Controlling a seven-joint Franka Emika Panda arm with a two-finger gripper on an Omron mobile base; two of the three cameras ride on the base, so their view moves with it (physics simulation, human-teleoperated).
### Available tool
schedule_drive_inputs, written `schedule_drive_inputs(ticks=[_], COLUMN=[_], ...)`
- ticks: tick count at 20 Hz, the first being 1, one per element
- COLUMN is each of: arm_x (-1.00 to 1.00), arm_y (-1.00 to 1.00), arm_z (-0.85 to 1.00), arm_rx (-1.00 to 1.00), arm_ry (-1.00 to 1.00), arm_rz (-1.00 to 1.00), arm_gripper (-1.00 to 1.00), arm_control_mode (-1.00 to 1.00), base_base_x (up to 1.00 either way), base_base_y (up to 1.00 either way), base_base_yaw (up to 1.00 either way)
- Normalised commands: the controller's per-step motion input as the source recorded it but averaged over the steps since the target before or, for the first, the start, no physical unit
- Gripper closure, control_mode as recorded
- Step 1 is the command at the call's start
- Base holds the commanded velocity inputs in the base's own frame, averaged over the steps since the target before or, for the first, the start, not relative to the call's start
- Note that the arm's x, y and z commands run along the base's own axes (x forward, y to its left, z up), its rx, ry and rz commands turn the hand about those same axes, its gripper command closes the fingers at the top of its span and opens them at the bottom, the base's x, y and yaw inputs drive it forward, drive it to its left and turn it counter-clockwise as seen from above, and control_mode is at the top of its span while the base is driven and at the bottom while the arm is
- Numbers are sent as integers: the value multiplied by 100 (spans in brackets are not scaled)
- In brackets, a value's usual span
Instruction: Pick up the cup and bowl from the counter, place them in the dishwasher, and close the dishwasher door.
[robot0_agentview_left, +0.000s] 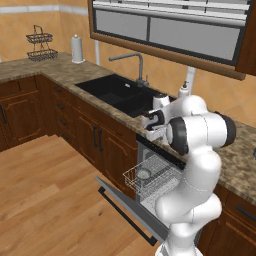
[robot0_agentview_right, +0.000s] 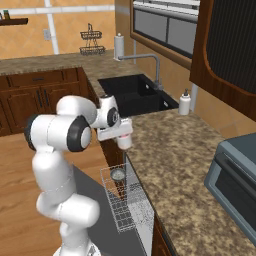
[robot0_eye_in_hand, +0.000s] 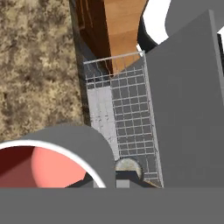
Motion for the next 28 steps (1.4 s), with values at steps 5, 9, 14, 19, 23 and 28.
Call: schedule_drive_inputs(ticks=[5,9,14,19,23,28], arm_x=[-97,-39,0,8,2,32], arm_y=[41,1,1,15,6,0], arm_z=[-6,-55,-74,-73,-63,-58], arm_rx=[0,-4,-6,-2,-7,-11], arm_ry=[-5,0,0,5,0,0], arm_rz=[-1,-6,-7,-6,-7,-11], arm_gripper=[100,100,100,100,100,100], arm_control_mode=[-100,-100,-100,-100,-100,-100], base_base_x=[0,0,0,0,0,0], base_base_y=[0,0,0,0,0,0], base_base_yaw=[0,0,0,0,0,0])
